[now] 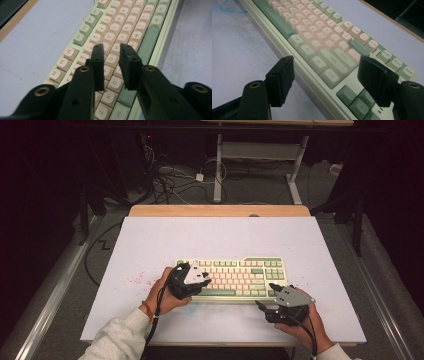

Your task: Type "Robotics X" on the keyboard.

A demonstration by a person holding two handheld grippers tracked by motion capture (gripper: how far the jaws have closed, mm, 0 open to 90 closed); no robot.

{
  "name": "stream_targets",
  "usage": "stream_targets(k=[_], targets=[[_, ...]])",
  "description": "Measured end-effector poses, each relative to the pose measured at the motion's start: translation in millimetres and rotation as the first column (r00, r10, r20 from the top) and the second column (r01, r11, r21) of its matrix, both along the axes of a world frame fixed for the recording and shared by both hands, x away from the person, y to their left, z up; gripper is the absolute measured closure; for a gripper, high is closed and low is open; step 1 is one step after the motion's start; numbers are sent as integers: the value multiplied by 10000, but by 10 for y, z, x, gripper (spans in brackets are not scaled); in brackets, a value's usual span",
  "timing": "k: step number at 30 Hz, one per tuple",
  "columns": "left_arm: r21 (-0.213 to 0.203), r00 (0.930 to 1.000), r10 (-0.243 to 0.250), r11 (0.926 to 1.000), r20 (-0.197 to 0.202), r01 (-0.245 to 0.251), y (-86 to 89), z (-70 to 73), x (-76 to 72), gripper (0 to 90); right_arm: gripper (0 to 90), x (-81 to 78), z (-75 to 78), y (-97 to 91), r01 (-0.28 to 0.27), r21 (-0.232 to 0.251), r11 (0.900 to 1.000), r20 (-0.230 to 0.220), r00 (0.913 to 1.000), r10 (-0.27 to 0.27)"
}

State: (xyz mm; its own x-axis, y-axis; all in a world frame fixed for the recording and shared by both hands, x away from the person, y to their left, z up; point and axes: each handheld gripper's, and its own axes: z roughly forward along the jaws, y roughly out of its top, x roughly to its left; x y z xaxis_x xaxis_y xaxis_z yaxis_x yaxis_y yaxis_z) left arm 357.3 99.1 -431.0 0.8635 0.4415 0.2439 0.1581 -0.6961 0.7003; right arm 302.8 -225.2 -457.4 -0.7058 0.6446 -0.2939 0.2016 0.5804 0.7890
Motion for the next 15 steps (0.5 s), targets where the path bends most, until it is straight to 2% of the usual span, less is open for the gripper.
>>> stream_targets(k=[7,10,15], targets=[[-212,9974,426,9989,585,-414,32,22,-28,405,299,1,2,-18,32,6,10000,9,10000,-32],[-410,9963,623,9974,600,-599,51,26,-29,290,299,3,7,-28,38,24,10000,25,10000,-38],[-594,9935,759,9957,852,-710,85,29,-52,200,299,1,13,-35,41,33,10000,59,10000,-42]])
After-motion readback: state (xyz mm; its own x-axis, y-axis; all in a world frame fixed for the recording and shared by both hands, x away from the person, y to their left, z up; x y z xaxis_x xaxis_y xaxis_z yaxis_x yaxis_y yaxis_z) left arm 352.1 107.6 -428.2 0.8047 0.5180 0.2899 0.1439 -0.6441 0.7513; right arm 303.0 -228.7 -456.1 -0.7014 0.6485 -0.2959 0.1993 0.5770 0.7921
